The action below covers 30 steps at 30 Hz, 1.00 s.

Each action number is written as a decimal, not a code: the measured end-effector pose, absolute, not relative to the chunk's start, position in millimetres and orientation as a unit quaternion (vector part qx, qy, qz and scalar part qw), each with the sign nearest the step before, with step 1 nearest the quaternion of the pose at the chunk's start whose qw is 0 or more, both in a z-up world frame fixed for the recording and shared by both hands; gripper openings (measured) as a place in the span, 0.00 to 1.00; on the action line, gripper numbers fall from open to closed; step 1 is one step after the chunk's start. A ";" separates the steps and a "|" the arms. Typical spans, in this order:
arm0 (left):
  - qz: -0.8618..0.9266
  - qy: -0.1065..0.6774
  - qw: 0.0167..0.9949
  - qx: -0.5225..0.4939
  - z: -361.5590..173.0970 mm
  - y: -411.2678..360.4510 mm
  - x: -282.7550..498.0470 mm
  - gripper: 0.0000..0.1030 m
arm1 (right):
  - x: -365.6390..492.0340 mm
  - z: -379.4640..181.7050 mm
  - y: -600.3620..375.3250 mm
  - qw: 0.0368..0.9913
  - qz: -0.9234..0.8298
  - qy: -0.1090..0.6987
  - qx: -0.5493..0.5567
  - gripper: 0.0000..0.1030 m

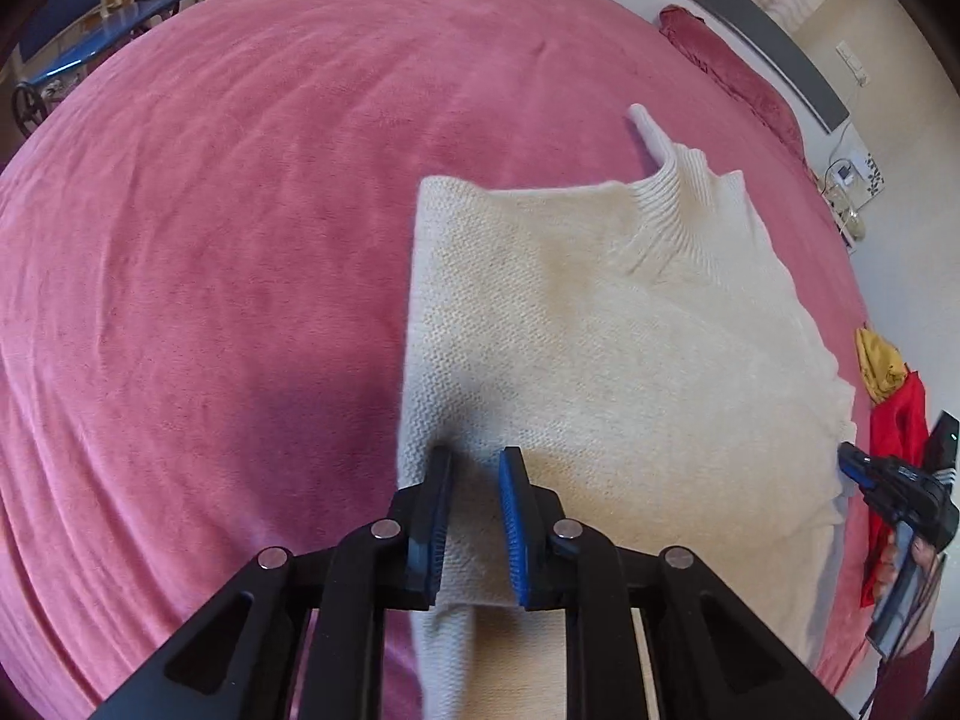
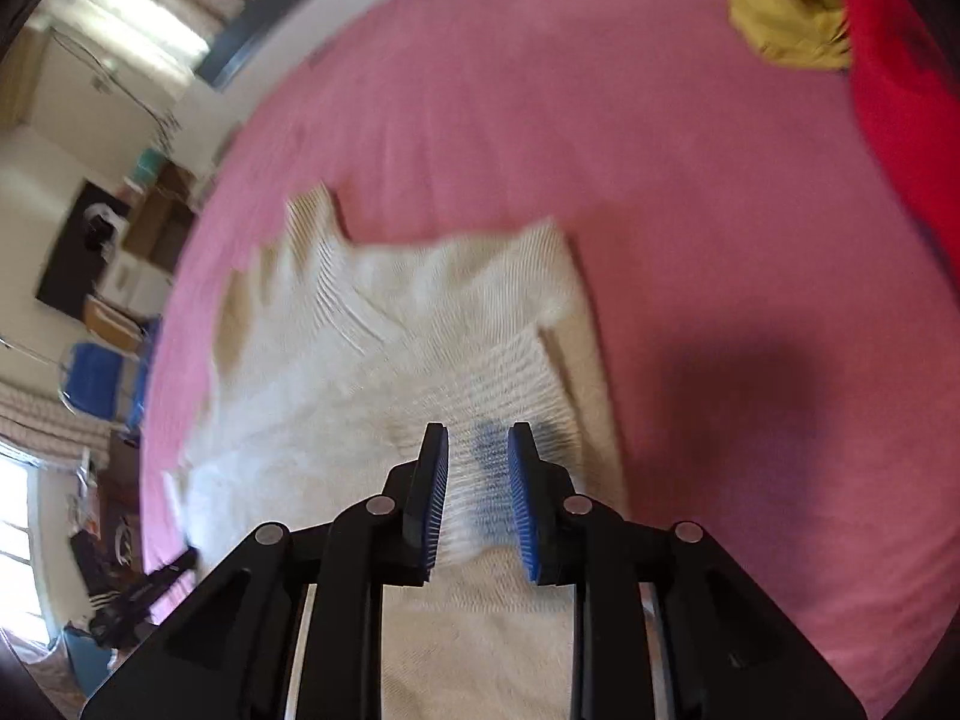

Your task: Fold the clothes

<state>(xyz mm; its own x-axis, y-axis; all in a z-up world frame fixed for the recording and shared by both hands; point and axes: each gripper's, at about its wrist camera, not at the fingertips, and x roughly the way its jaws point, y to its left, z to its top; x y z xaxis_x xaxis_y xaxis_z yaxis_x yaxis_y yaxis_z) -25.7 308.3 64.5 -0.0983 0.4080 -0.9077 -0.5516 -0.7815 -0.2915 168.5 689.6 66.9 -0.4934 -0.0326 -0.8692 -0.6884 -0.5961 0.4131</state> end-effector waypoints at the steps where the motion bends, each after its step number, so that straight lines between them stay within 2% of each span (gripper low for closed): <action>1: 0.737 0.063 0.324 -0.590 64.8 307.0 -27.4 0.17 | 162.3 63.3 688.1 0.221 0.767 0.383 -0.464 0.19; 7: 0.748 0.017 0.395 -0.533 109.3 316.2 -10.7 0.21 | 157.6 73.0 678.0 0.223 0.785 0.340 -0.468 0.22; 8: 0.753 0.031 0.395 -0.526 111.5 328.9 -8.2 0.21 | 157.1 74.8 676.2 0.222 0.787 0.334 -0.468 0.22; 12: 0.738 0.059 0.345 -0.577 75.5 350.6 -19.9 0.21 | 155.3 81.8 668.9 0.218 0.797 0.308 -0.472 0.23; 15: 0.738 0.013 0.343 -0.582 71.7 328.7 -28.4 0.21 | 141.5 93.8 642.0 0.230 0.820 0.194 -0.488 0.23; 17: 0.740 -0.011 0.349 -0.575 78.9 312.5 -28.9 0.21 | 149.9 122.8 625.9 0.248 0.849 0.148 -0.443 0.23; 18: 0.742 -0.011 0.357 -0.567 85.5 309.6 -26.2 0.21 | 154.9 138.8 618.1 0.260 0.862 0.125 -0.416 0.26; 20: 0.747 -0.010 0.371 -0.552 98.6 303.6 -20.8 0.21 | 168.0 171.1 604.3 0.292 0.883 0.102 -0.352 0.46; 21: 0.749 -0.009 0.378 -0.544 105.2 300.6 -18.1 0.21 | 171.8 181.7 600.4 0.293 0.897 0.106 -0.314 0.78; 22: 0.748 -0.012 0.386 -0.540 111.0 300.5 -15.1 0.21 | 172.6 187.6 598.8 0.282 0.911 0.118 -0.278 1.00; 24: 0.747 -0.014 0.397 -0.533 122.0 304.7 -12.8 0.21 | 163.4 192.7 601.1 0.248 0.923 0.153 -0.249 1.00; 27: 0.744 -0.016 0.411 -0.527 132.6 315.6 -5.5 0.21 | 135.3 188.6 609.9 0.219 0.902 0.193 -0.317 1.00; 30: 0.739 -0.014 0.423 -0.523 141.2 327.1 -9.4 0.21 | 125.1 193.3 607.2 0.190 0.901 0.189 -0.342 1.00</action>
<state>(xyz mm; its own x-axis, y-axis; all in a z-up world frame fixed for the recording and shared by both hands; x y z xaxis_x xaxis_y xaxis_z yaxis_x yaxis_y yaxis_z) -9.4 327.1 141.2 -0.0938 0.6403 -0.7624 -0.6117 -0.6412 -0.4633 125.1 607.2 193.3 -0.6943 0.2125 -0.6877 -0.4715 -0.8561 0.2115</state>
